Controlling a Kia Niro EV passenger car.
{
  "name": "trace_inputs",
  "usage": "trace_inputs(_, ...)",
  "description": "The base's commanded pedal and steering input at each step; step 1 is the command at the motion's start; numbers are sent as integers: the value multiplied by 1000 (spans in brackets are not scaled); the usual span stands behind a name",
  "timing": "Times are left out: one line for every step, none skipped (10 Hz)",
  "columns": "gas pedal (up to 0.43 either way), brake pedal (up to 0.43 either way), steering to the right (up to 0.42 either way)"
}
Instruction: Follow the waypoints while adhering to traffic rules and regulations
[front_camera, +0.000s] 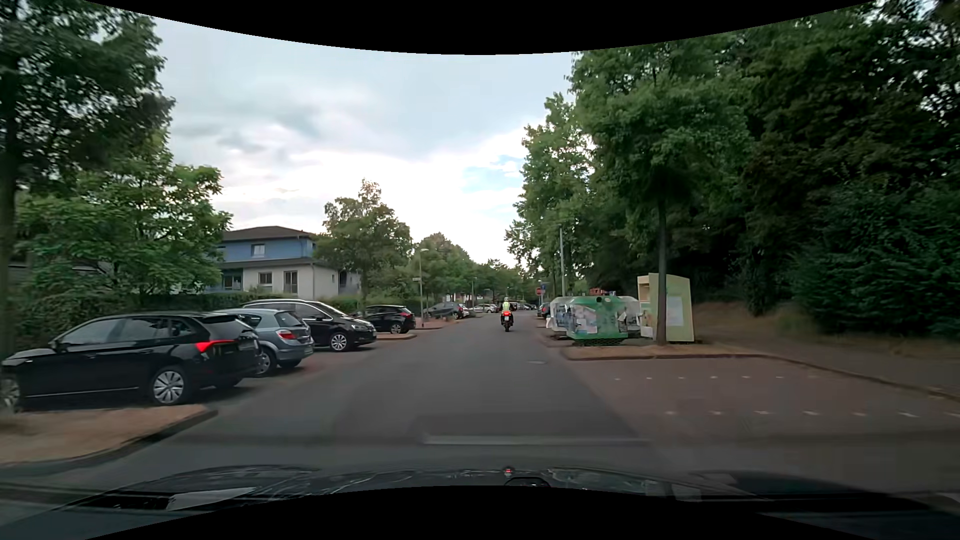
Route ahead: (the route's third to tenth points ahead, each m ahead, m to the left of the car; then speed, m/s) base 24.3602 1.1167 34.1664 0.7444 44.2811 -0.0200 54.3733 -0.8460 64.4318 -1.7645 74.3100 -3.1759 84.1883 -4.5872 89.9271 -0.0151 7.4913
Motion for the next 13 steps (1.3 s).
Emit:
trace_inputs(98, 0, 0)
trace_inputs(98, 0, 0)
trace_inputs(98, 0, 1)
trace_inputs(98, 0, 0)
trace_inputs(98, 0, 1)
trace_inputs(98, 0, 1)
trace_inputs(98, 0, 3)
trace_inputs(98, 0, 7)
trace_inputs(98, 0, 8)
trace_inputs(98, 0, 7)
trace_inputs(98, 0, 7)
trace_inputs(98, 0, 7)
trace_inputs(98, 0, 7)
